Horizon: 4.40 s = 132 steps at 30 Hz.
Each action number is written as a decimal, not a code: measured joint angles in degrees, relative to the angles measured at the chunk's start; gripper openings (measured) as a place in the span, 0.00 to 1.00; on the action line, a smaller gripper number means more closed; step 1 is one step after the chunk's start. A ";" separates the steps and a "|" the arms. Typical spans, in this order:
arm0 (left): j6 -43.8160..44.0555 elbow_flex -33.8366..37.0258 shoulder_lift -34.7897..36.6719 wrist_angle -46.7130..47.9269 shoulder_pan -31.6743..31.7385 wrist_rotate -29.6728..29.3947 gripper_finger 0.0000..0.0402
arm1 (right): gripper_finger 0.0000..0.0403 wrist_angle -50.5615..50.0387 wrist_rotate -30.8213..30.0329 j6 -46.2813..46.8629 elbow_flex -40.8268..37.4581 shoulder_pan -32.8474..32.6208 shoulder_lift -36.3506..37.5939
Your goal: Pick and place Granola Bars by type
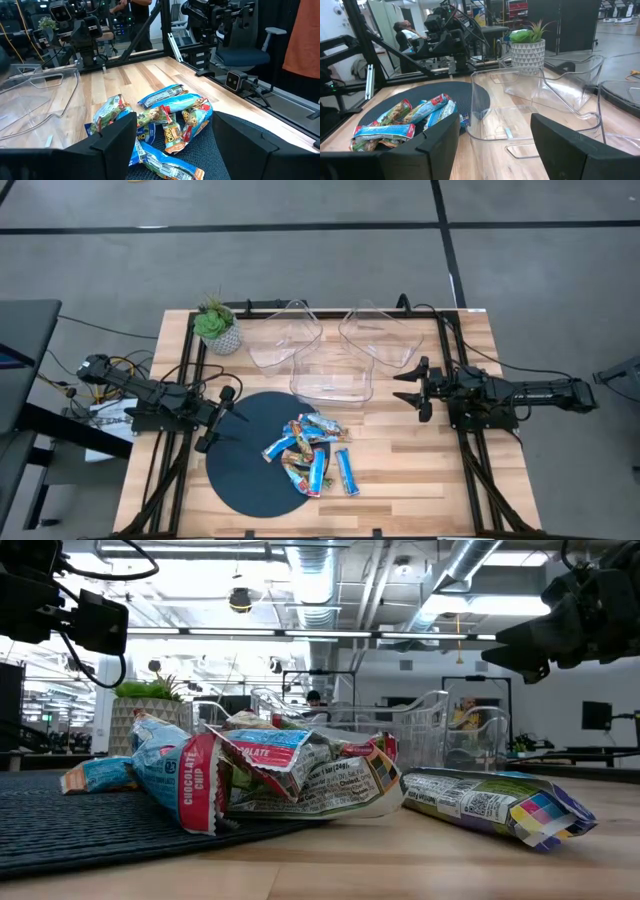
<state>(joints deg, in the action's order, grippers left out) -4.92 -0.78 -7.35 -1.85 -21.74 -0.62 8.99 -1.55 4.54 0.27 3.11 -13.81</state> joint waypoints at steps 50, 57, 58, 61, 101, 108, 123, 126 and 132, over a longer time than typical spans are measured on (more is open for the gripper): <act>-28.63 -41.01 -84.13 -3.03 -6.03 -31.76 0.63 | 0.59 0.00 -0.02 0.00 0.01 0.02 0.00; -32.35 -42.82 -87.11 -2.53 -5.77 -29.58 0.63 | 0.59 0.00 -0.01 0.01 0.01 0.00 -0.02; -33.21 -42.84 -87.46 -2.82 -5.57 -29.60 0.63 | 0.59 0.00 -0.02 0.00 0.00 0.02 0.00; -34.61 -42.84 -87.75 -1.45 -4.87 -28.75 0.61 | 0.59 -0.01 0.00 0.01 0.02 0.01 -0.01; -17.74 -43.58 -69.01 -6.62 14.12 -30.14 0.06 | 0.59 -1.29 0.00 0.02 0.01 0.00 -0.04; -14.05 -43.58 -69.23 -4.07 27.99 -30.64 0.06 | 0.59 -1.29 0.00 0.02 0.02 0.00 -0.04; -1.50 -43.56 -69.61 13.83 43.65 -24.69 0.06 | 0.59 -1.29 -0.02 0.00 0.01 0.02 -0.04; 0.83 -43.56 -69.61 15.13 44.37 -24.17 0.06 | 0.59 -1.29 0.00 0.00 0.00 0.00 -0.04; 1.08 -43.52 -69.61 18.33 45.57 -24.01 0.17 | 0.59 -1.29 -0.01 0.01 0.01 0.01 -0.03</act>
<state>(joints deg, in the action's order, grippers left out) -3.84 -44.29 -76.97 16.48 23.83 -24.62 7.70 -1.56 4.55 0.28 3.12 -13.84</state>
